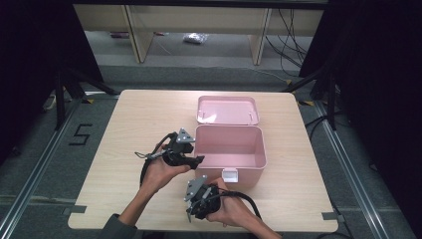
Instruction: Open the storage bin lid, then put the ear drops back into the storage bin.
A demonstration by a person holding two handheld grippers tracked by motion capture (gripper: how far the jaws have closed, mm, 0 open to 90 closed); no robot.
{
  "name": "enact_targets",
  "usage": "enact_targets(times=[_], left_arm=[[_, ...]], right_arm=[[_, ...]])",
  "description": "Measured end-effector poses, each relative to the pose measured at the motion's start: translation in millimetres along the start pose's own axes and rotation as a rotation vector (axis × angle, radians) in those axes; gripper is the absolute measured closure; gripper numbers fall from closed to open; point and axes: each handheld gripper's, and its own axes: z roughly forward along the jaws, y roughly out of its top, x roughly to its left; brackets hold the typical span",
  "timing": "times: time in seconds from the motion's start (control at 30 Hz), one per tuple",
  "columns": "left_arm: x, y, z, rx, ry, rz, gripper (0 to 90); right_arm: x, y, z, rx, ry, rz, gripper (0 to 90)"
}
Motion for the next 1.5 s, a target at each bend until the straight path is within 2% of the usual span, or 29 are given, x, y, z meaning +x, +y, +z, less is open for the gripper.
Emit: enact_targets(times=[0.13, 0.23, 0.27, 0.3, 0.37, 0.43, 0.5, 0.67, 0.7, 0.77, 0.93, 1.23, 1.27, 1.5], left_arm=[[0.0, -0.1, 0.1, 0.000, -0.003, 0.002, 48.2], [0.0, -0.1, 0.1, 0.000, -0.002, 0.004, 48.2], [-0.1, -0.1, 0.1, 0.000, -0.002, 0.004, 48.2], [-0.1, -0.2, 0.1, 0.000, -0.001, 0.004, 48.2], [-0.7, -0.1, -0.3, 0.001, 0.004, 0.007, 48.3], [-0.2, -0.1, 0.0, -0.002, -0.002, 0.004, 48.2], [-0.7, -0.2, -0.3, 0.000, 0.004, 0.008, 48.2], [0.0, -0.4, -0.1, -0.004, -0.003, 0.006, 48.2], [0.2, -0.2, -0.1, -0.001, -0.003, 0.003, 48.2], [0.2, -0.3, 0.1, -0.003, -0.005, 0.004, 48.2], [0.2, -0.3, 0.1, -0.002, -0.004, 0.005, 48.2], [0.1, -0.3, 0.1, -0.003, -0.004, 0.005, 48.3], [0.2, -0.3, 0.1, -0.003, -0.005, 0.004, 48.3], [0.2, -0.3, 0.1, -0.002, -0.005, 0.004, 48.3]], right_arm=[[1.2, 0.7, -3.2, -0.006, 0.004, -0.001, 60.3], [1.0, -0.1, -8.9, -0.010, 0.002, 0.009, 60.3], [1.7, -0.9, -10.5, -0.008, 0.007, 0.033, 60.3], [0.9, -1.4, -12.7, -0.008, 0.011, 0.028, 60.3], [0.6, -3.3, -16.4, -0.012, -0.002, 0.028, 60.3], [0.6, -5.3, -21.9, -0.017, -0.006, 0.041, 60.3], [-1.4, -6.7, -25.6, -0.022, -0.004, 0.015, 60.3], [-2.4, -13.0, -43.4, -0.038, -0.008, 0.045, 60.3], [-0.9, -15.7, -50.0, -0.032, -0.005, 0.080, 60.3], [-2.5, -19.3, -57.7, -0.030, -0.013, 0.068, 60.3], [-3.9, -27.1, -79.3, -0.028, -0.036, 0.087, 60.3], [-11.6, -37.2, -124.7, -0.039, -0.047, 0.137, 60.3], [-13.1, -37.3, -129.6, -0.043, -0.053, 0.122, 60.3], [-19.4, -36.8, -165.2, -0.028, -0.082, 0.129, 60.3]])
